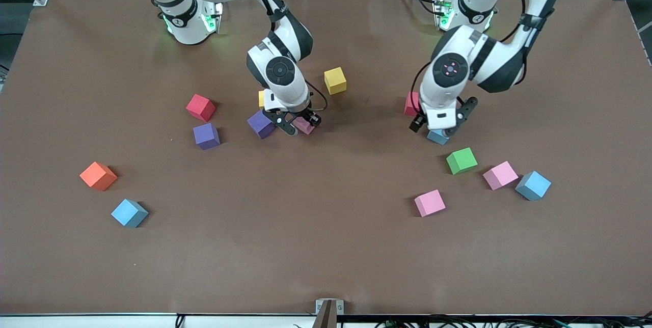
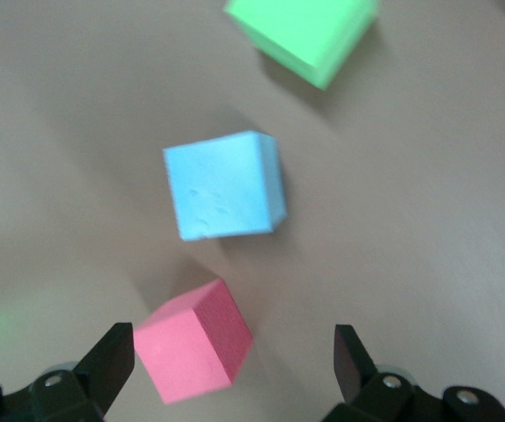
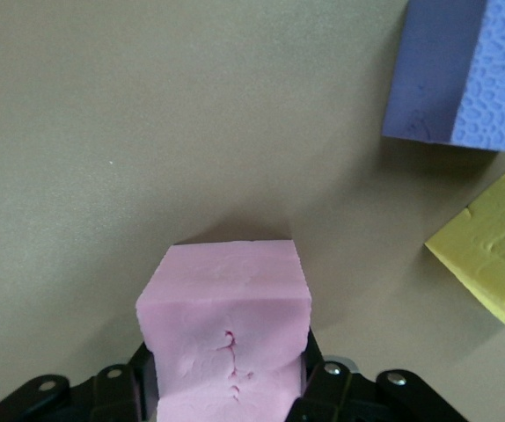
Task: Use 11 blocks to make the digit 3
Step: 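Grasp the red block with the left gripper while the right gripper carries pink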
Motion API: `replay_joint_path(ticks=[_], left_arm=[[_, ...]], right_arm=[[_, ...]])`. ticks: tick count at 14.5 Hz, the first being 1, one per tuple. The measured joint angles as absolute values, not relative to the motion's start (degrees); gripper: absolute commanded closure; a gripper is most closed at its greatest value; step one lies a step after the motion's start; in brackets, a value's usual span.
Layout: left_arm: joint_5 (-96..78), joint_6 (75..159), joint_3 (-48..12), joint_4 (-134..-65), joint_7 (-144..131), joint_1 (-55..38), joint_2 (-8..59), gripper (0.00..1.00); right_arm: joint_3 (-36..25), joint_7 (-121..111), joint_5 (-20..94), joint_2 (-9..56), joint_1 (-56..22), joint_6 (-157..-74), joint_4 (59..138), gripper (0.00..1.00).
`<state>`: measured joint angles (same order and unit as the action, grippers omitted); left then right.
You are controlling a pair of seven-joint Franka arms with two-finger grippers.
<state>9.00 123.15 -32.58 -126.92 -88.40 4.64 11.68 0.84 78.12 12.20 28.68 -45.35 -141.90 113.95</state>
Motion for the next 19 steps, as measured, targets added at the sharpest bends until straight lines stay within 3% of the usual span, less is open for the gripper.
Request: replay_joint_path(ticks=[5, 8, 14, 19], left_arm=[[8.8, 123.8, -32.6, -129.9, -97.2, 5.7, 13.6, 0.00], [8.8, 126.2, -33.3, -133.0, -106.2, 5.6, 13.9, 0.00], [8.8, 132.3, -38.5, -138.5, -116.8, 4.8, 13.8, 0.00], [10.5, 136.6, -39.2, -140.8, -117.4, 4.7, 13.8, 0.00]], right_arm=[[0.7, 92.6, 12.2, 27.0, -45.5, -141.4, 113.4, 1.00], [0.3, 98.0, 12.2, 22.5, -45.5, -135.0, 113.7, 1.00], [0.0, 108.4, 12.2, 15.0, -45.5, -133.4, 122.3, 1.00], [0.2, 119.1, 12.2, 13.4, -47.0, -134.3, 125.7, 1.00]])
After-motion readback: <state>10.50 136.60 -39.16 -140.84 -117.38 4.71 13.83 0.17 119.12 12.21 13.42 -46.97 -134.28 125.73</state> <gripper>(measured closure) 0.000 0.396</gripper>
